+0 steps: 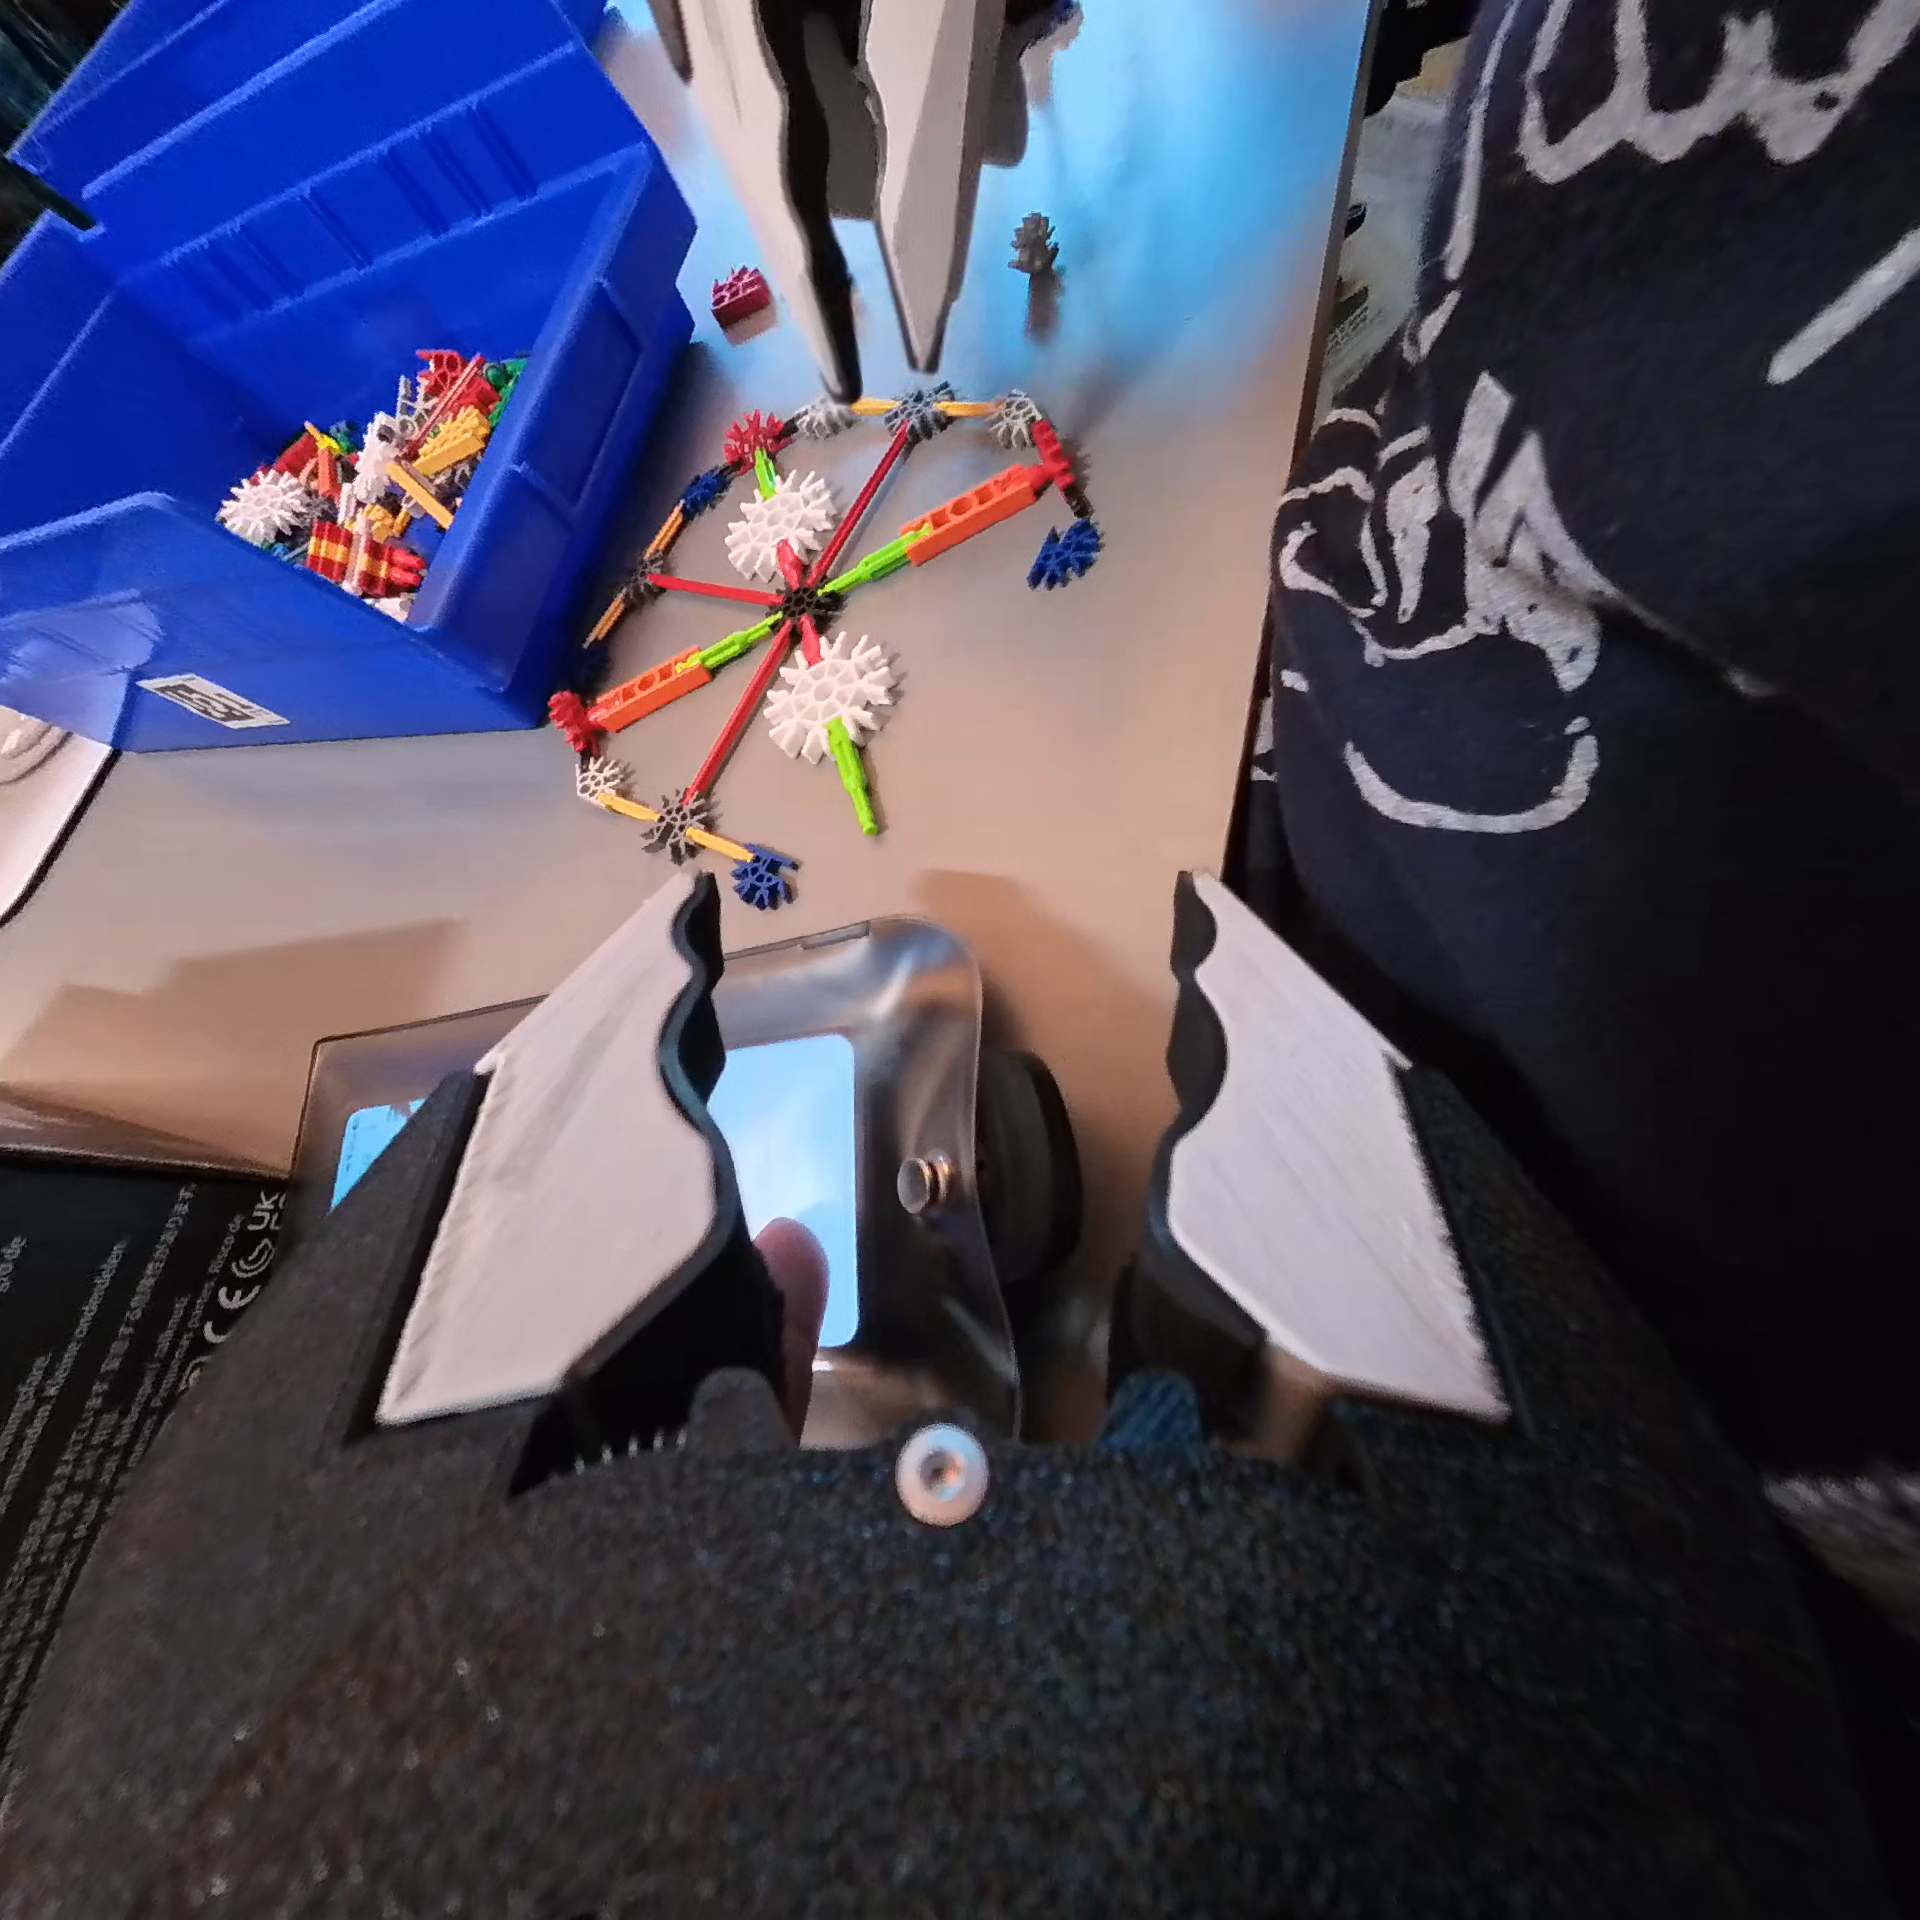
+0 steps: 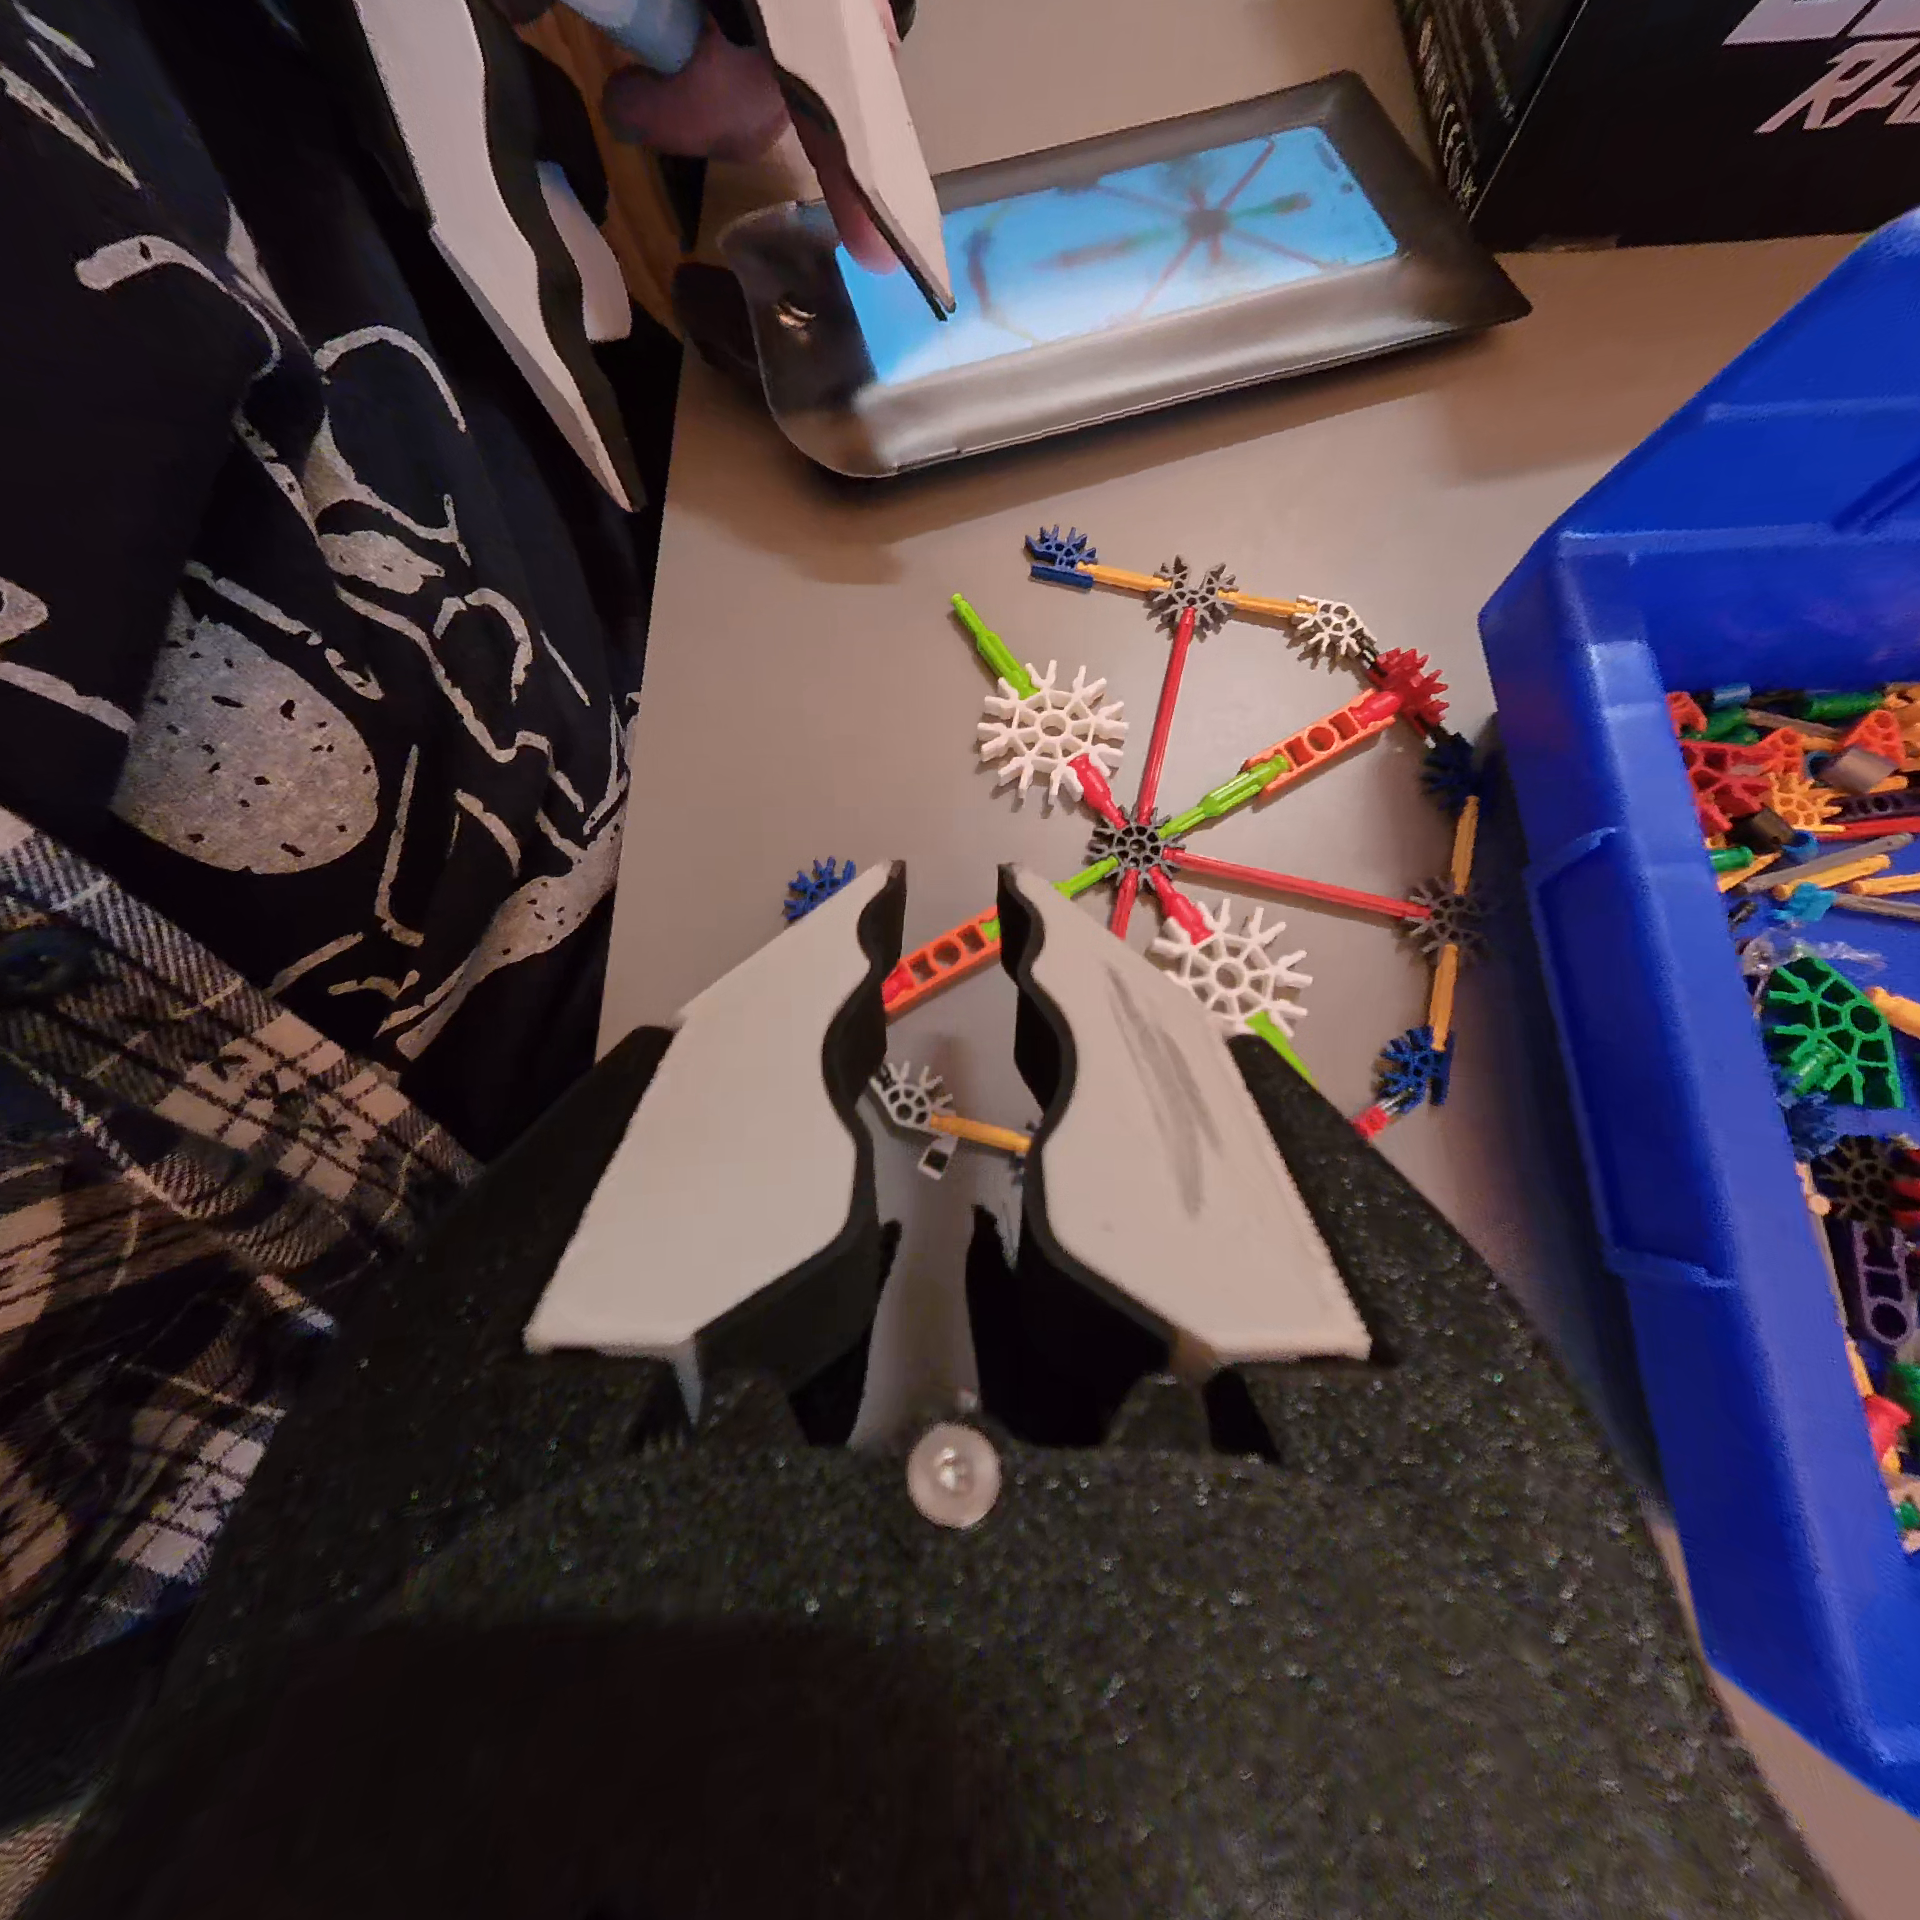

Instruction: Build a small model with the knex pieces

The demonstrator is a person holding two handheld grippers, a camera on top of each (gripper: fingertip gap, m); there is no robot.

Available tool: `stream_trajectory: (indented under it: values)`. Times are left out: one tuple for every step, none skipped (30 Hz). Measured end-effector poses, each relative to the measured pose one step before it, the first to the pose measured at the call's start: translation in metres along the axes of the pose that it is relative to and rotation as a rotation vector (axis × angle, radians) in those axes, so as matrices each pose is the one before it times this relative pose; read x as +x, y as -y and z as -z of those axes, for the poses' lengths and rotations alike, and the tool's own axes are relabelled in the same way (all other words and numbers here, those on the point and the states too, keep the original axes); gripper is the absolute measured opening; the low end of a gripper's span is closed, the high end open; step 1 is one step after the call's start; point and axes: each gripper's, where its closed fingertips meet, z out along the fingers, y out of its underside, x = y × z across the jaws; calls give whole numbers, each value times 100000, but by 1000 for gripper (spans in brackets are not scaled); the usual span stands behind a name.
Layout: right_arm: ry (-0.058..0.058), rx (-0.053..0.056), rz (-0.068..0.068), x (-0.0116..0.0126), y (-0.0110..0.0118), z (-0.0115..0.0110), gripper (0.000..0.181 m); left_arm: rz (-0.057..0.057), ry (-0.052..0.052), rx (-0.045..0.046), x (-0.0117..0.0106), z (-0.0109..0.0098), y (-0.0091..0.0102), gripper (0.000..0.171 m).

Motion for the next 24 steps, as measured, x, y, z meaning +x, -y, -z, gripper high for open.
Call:
stream_trajectory:
  values:
    - [39, -293, -142, -85, -140, 36, 17, -169, 92, -179, 36, -12, -19, 86]
    - [88, -267, -85, -90, -123, 19, 17, -208, 161, -226, 5, -15, -30, 86]
    - [166, -51, -51, -110, -80, 4, 17, -122, 134, -135, 2, -19, -11, 86]
    - [357, 8, -27, -127, -49, 5, 17, -28, -7, -151, 11, -2, -7, 86]
    - [229, -238, 100, -113, -73, -20, 17, -1, 39, -102, 0, -14, -9, 86]
    - [154, -437, 109, -81, -113, -21, 17, -130, 93, -56, 1, -3, -5, 86]
    - [338, -356, -16, -96, -92, -21, 17, -277, -9, -119, 23, -14, -20, 86]
    - [437, -71, 29, -108, -30, -21, 17, -244, -76, -149, 27, -1, -9, 86]
    - [342, -2, 33, -95, -20, -26, 17, -210, 14, -83, 18, 4, -20, 86]
    - [231, -166, -52, -55, -41, -30, 17, -143, -1, -27, 26, -8, -6, 86]
    - [146, -218, -76, -34, -61, -26, 17, -243, -34, -64, 43, -6, 0, 86]
    - [130, -51, -111, -13, -42, -17, 17, -364, 95, -38, 20, -6, -10, 86]
    - [261, 29, -168, -14, -43, -23, 17, -309, 104, 136, 28, 8, -2, 86]
    - [54, -26, -137, 27, -42, -26, 17, -245, 48, 170, 39, 13, -4, 86]
    - [-34, -56, -157, 46, -31, -25, 17, -352, 39, 94, 41, 12, 8, 85]
    - [104, -56, -204, 33, -23, -18, 17, -398, 128, 216, 41, 3, 7, 85]
    - [26, -61, -74, 42, -18, -25, 17, -183, 282, 126, -6, 3, -8, 85]
    - [-71, -47, -50, 65, -1, -26, 17, 100, 88, 80, -17, 7, -4, 85]
    - [120, -38, -144, 41, 9, -34, 17, 210, 30, 122, -18, 12, 15, 85]
    - [104, -83, -44, 40, 8, -38, 17, 22, 60, 179, -32, 10, 9, 85]
    - [52, -117, 24, 30, 15, -36, 17, -46, 81, 113, -22, -1, -6, 85]
    - [62, -59, 29, 29, 23, -40, 17, -45, 10, 81, 4, 5, 8, 85]
    - [86, -22, 26, 24, 43, -28, 17, -13, 64, 157, -8, -1, 2, 85]
    - [54, -67, 14, 8, 34, -25, 17, -39, 121, 200, -11, 15, -2, 85]
